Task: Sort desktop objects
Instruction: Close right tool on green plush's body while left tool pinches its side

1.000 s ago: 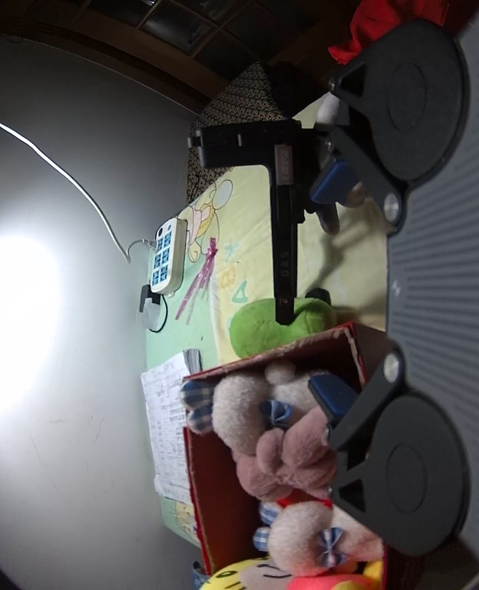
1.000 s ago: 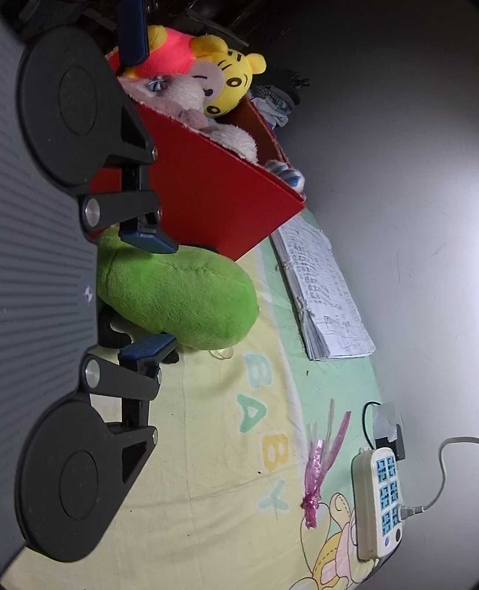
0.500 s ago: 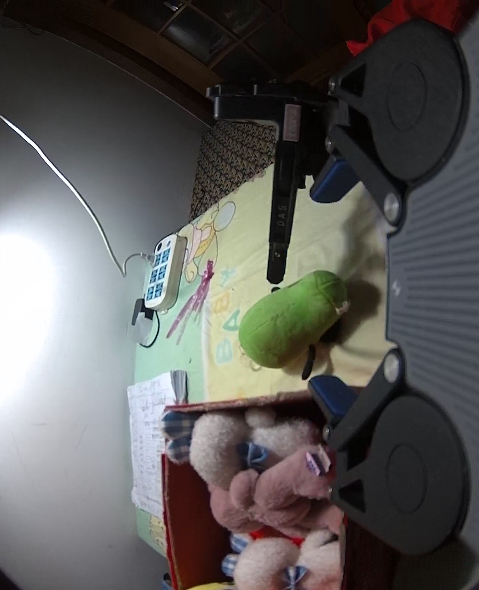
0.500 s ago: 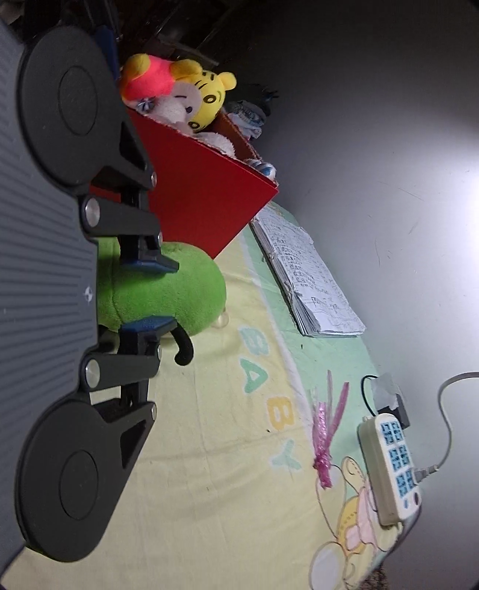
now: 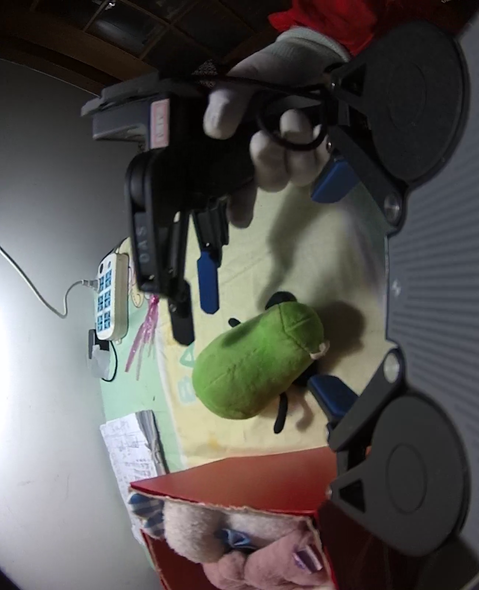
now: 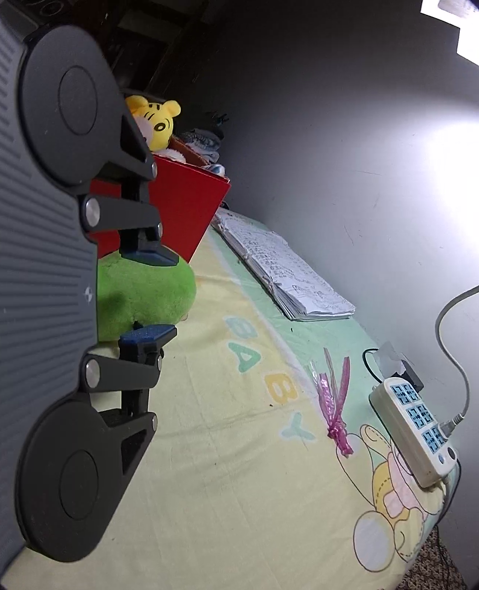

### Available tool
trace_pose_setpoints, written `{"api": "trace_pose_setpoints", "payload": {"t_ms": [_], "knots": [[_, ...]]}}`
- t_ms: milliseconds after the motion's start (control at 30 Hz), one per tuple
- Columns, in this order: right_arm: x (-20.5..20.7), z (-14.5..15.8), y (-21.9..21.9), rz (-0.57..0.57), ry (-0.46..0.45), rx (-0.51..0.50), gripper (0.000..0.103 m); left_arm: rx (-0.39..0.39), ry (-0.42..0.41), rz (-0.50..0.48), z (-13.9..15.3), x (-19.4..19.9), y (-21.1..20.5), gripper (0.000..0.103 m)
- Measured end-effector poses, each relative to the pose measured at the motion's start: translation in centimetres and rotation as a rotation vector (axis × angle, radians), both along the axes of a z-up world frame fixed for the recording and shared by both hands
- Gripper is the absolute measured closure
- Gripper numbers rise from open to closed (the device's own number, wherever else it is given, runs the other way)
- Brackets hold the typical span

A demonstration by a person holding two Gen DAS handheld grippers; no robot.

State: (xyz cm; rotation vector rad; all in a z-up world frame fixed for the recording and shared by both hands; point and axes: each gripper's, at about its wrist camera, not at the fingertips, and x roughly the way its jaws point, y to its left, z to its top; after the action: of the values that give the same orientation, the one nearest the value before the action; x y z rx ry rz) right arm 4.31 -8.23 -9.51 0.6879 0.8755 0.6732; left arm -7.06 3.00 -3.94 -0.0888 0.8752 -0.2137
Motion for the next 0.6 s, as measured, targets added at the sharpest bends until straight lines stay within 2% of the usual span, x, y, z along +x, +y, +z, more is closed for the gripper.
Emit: {"api": "trace_pose_setpoints", "payload": {"t_ms": [33, 167, 200, 233, 267, 367, 500, 600], "knots": [[0.7, -0.2, 0.6, 0.019, 0.003, 0.001, 0.046, -0.001, 0.009, 0.000, -0.2, -0.3, 0.2, 0.003], [2.7, -1.6, 2.9, 0.091, 0.023, -0.063, 0.042, 0.015, 0.045, 0.018, -1.2, -0.9, 0.6, 0.003], [3.0, -2.1, 3.1, 0.109, 0.040, -0.031, 0.044, 0.013, 0.052, 0.026, -1.4, -1.0, 0.8, 0.003], [3.2, -2.5, 3.3, 0.127, 0.061, 0.005, 0.051, 0.011, 0.058, 0.035, -1.5, -1.0, 1.0, 0.003], [3.2, -2.7, 3.4, 0.148, 0.075, 0.044, 0.052, 0.008, 0.062, 0.045, -1.6, -1.0, 1.2, 0.003], [2.4, -2.7, 4.0, 0.189, 0.066, 0.057, 0.057, 0.003, 0.064, 0.061, -1.6, -1.1, 1.5, 0.003], [0.4, -0.9, 3.0, 0.200, -0.012, 0.008, 0.058, -0.037, 0.066, 0.055, -1.4, -1.1, 1.6, 0.003], [-1.4, 1.3, 1.8, 0.181, -0.131, -0.103, 0.058, -0.062, 0.063, 0.038, -1.2, -0.7, 1.0, 0.003]]}}
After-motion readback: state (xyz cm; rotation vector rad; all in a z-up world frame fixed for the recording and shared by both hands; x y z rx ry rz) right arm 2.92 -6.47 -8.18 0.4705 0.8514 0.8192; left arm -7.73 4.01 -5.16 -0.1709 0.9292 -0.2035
